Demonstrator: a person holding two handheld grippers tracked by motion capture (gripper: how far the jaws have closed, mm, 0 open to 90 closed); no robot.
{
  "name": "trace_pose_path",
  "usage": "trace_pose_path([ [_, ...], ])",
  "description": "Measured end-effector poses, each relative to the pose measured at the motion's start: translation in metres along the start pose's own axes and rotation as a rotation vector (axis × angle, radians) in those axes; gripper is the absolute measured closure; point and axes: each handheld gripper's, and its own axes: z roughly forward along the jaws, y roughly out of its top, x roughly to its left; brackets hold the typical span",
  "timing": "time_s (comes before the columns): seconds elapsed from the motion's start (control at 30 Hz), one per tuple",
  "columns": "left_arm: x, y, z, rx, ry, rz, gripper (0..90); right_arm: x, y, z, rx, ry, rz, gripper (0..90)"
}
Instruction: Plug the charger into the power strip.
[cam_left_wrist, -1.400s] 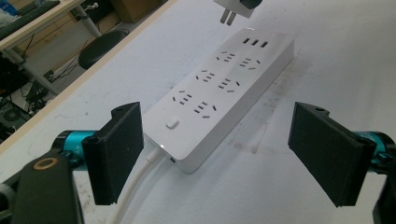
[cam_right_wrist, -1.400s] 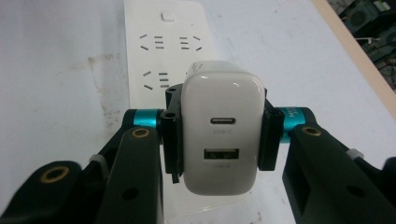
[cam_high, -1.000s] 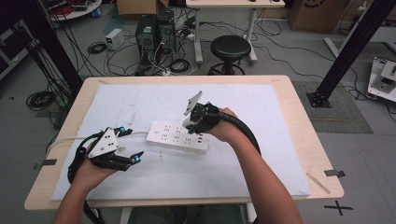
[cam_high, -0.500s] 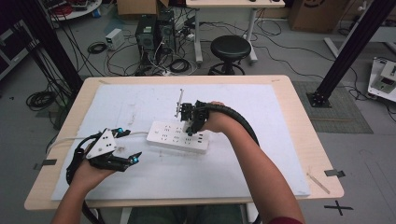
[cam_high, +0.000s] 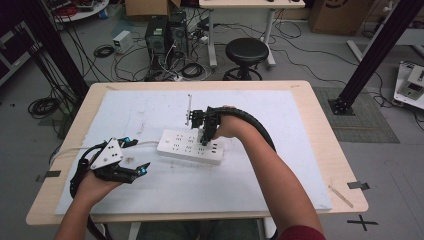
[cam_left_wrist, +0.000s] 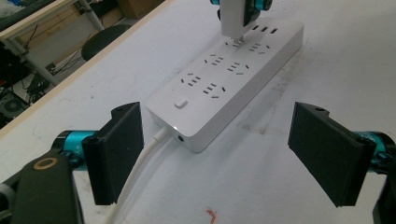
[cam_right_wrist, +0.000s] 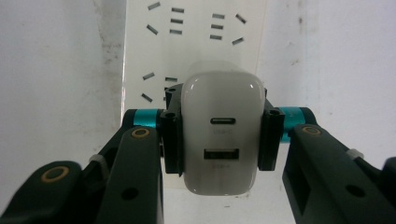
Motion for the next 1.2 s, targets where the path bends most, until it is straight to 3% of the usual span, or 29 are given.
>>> trace_pose_path([
  [0.3,0.001,-0.002,0.0,-0.003,0.0,-0.003,18.1,-0.005,0.005,0.005,0.015,0.033,0.032,63.2],
  [0.4,0.002,-0.001,0.002,-0.002,-0.001,-0.002,18.1,-0.005,0.01,0.006,0.038,0.039,0.047,63.3],
  [0.47,0.001,-0.001,0.002,-0.006,0.001,-0.001,18.1,-0.004,0.015,0.015,0.083,0.033,0.054,63.4],
  [0.5,0.001,-0.001,0.002,-0.006,0.001,-0.001,18.1,-0.005,0.016,0.015,0.08,0.04,0.073,63.4],
  [0.77,0.001,-0.002,0.001,-0.002,0.0,-0.005,18.1,-0.007,0.013,0.015,0.067,0.049,0.075,63.4],
  [0.8,0.001,-0.002,0.002,-0.004,0.001,-0.008,18.1,-0.006,0.013,0.015,0.064,0.051,0.092,63.3],
  [1.2,0.002,-0.001,0.005,0.002,-0.005,-0.002,18.1,-0.008,0.013,0.016,0.064,0.06,0.079,63.6],
])
